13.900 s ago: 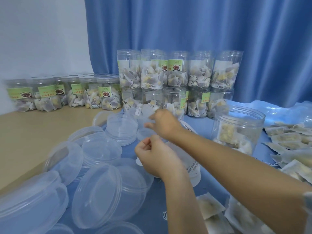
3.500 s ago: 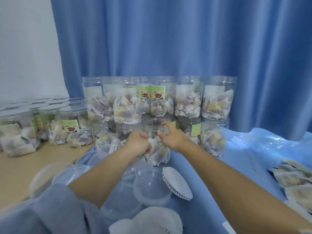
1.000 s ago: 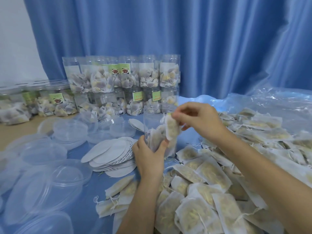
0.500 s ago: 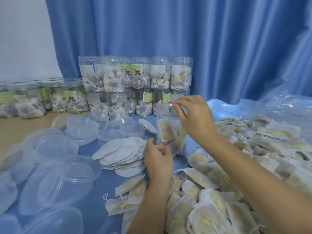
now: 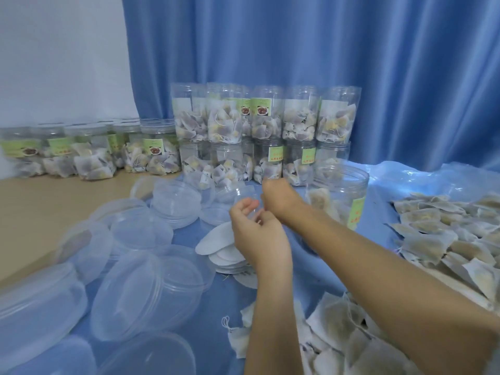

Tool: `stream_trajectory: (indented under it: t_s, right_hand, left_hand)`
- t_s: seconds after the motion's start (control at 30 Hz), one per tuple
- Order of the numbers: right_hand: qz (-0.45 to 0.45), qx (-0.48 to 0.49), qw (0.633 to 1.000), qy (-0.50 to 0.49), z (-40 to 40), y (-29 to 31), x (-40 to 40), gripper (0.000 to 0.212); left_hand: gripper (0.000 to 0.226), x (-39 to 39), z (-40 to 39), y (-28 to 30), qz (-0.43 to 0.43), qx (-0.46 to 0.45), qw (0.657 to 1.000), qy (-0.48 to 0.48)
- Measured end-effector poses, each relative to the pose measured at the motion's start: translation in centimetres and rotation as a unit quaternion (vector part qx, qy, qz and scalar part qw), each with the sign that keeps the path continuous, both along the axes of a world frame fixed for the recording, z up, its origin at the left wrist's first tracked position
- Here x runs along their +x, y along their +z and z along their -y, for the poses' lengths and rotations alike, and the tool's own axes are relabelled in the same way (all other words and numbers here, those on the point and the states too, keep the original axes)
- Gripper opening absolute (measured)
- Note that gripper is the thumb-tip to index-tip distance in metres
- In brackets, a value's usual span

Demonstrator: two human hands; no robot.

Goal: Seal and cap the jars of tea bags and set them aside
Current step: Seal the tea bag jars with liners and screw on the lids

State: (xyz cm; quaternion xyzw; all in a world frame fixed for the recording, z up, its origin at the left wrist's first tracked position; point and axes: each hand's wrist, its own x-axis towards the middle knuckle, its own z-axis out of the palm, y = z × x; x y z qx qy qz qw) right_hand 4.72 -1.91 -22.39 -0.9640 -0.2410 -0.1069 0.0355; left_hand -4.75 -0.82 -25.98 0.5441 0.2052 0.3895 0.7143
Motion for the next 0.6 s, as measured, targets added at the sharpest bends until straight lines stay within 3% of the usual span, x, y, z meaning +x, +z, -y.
stream_trajectory:
  t_s: [0.2,0.27,0.43,0.6]
  right_hand:
    - [-0.096,-0.032,0.994,-0.049,-1.4,-2.2,2.1,0.020]
    - [-0.084,-0.017,0.995,-0.057,-1.3,-2.8,2.2,0.013]
    - [0.006,0.006,0.997,-0.078,-0.4,-2.5,1.8,0.023]
    - [0.055,0.041,0.996,-0.051,0.8,-1.4,1.0,0.016]
  left_hand:
    - [0.038,0.5,-0.8,-0.2,0.041,-0.071,0.996,-0.017]
    - [0.033,0.6,-1.0,-0.4,0.032,-0.060,0.998,-0.016]
    - [0.034,0.7,-0.9,-0.6,0.025,-0.057,0.997,-0.045]
    - [0.036,0.6,-1.1,-0.8,0.031,-0.088,0.995,-0.048]
